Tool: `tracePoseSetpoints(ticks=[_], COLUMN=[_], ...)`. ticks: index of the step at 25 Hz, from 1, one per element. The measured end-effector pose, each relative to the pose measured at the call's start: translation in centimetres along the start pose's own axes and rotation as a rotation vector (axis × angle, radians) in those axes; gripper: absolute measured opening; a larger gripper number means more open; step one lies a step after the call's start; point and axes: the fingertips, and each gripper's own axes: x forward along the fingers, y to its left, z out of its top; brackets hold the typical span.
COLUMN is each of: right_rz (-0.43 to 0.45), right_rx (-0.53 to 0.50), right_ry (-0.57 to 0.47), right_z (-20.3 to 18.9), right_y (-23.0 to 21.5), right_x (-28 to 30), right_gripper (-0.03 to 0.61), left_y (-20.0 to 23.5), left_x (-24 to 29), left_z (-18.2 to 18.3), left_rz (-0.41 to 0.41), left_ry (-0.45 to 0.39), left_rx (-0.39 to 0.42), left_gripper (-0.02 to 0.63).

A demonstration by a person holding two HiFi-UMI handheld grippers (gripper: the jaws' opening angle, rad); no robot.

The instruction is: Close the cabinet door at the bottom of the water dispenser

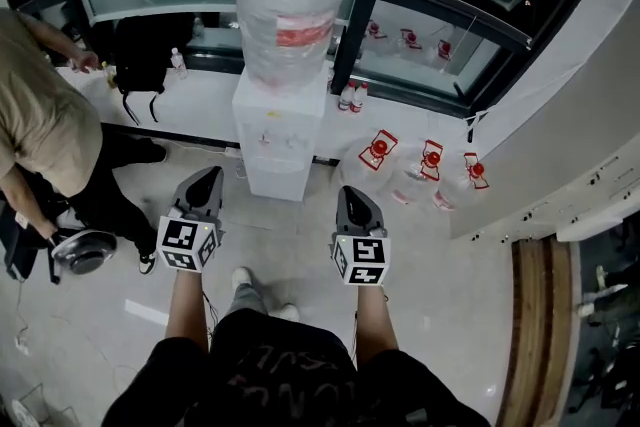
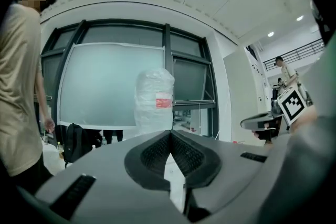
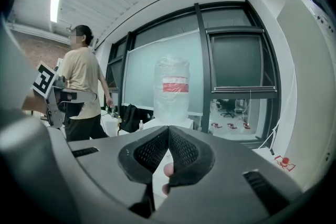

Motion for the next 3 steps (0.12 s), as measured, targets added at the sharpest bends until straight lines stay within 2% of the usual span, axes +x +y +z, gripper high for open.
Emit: tracePoseSetpoints(ticks=[3], right_rz=[-0.005], right_rx=[-0.005], right_ry=[-0.008], right_z=[0.29], right_y=[-0.23], right_x=[-0.06], right_gripper=[0.012], left_y=[-0.23], left_x=[0.13], left_z=[0.37], left_rz=[-0.005], left_ry=[-0.002], left_rx=[0.007], left_gripper=[0.006])
